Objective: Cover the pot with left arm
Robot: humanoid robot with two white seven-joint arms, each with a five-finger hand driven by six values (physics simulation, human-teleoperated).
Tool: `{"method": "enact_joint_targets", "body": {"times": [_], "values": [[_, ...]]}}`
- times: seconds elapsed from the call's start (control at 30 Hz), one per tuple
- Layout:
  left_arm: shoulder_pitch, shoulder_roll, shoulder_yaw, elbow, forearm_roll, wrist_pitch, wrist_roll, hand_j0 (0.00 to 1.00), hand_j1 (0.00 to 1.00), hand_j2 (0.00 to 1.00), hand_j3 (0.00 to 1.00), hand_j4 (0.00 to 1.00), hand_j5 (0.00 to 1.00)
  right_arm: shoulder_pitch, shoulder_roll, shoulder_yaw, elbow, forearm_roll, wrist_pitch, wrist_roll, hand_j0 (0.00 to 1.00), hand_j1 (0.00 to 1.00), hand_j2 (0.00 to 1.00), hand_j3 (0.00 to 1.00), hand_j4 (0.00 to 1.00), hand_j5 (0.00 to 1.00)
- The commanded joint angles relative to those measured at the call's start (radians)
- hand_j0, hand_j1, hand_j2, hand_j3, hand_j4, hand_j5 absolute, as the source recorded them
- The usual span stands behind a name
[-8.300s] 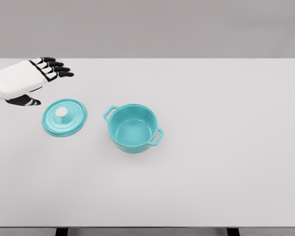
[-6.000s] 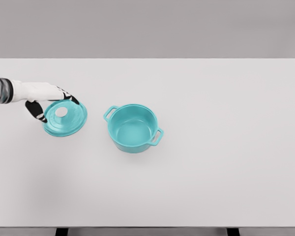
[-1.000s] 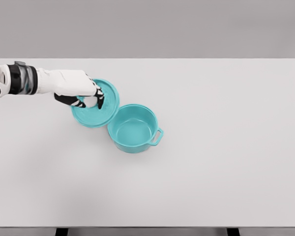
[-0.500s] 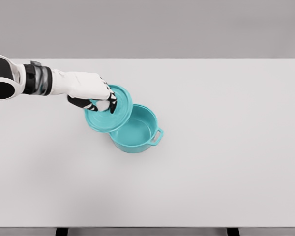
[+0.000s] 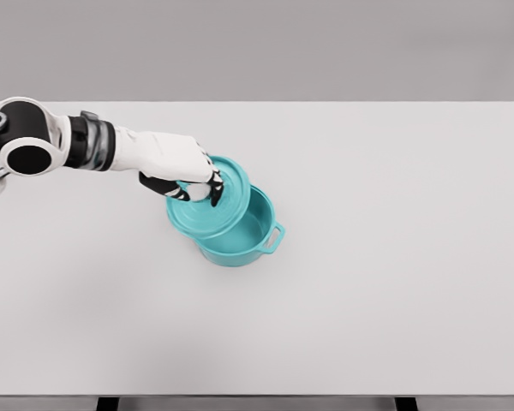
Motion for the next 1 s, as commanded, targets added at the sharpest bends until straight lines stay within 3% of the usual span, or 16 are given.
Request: {"method": "enact_joint_targets", "body": {"times": [0.0,0.43,0.67,0.97], "values": [[0.0,-0.011,0.001,0.0,0.003,0.001,0.0,0.55,0.55,0.55,0.55,0.55,0.55,0.0,0.0,0.0,0.0,0.0,0.0,0.0,1.0,1.0,1.0,1.0,1.0,1.0],[0.011,-0.023,0.0,0.0,0.003,0.0,0.0,0.57,0.57,0.57,0.57,0.57,0.57,0.002,0.0,0.0,0.0,0.0,0.0,0.0,1.0,1.0,1.0,1.0,1.0,1.0],[0.011,-0.023,0.0,0.0,0.003,-0.002,0.0,0.67,0.67,0.67,0.67,0.67,0.67,0.0,0.0,0.0,0.0,0.0,0.0,0.0,1.0,1.0,1.0,1.0,1.0,1.0],[0.012,-0.033,0.001,-0.001,0.003,-0.002,0.0,0.69,0.69,0.69,0.69,0.69,0.69,0.0,0.0,0.0,0.0,0.0,0.0,0.0,1.0,1.0,1.0,1.0,1.0,1.0]]}}
